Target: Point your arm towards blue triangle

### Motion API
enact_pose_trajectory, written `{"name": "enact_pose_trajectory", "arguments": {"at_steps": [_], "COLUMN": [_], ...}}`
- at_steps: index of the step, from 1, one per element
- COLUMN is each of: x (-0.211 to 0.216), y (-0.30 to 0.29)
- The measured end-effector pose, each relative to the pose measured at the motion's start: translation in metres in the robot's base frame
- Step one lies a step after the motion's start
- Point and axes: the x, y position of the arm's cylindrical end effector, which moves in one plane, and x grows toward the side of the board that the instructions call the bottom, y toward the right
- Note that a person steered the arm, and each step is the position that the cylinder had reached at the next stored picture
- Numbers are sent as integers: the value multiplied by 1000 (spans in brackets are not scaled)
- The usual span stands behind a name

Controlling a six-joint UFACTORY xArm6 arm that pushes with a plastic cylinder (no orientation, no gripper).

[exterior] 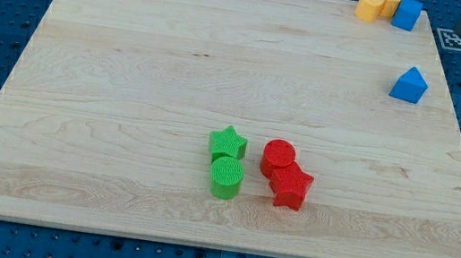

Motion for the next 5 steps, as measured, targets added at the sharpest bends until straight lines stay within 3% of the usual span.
{"name": "enact_pose_trajectory", "arguments": {"at_steps": [1,3,5], "x": [92,186,172], "y": [-1,-53,-110]}}
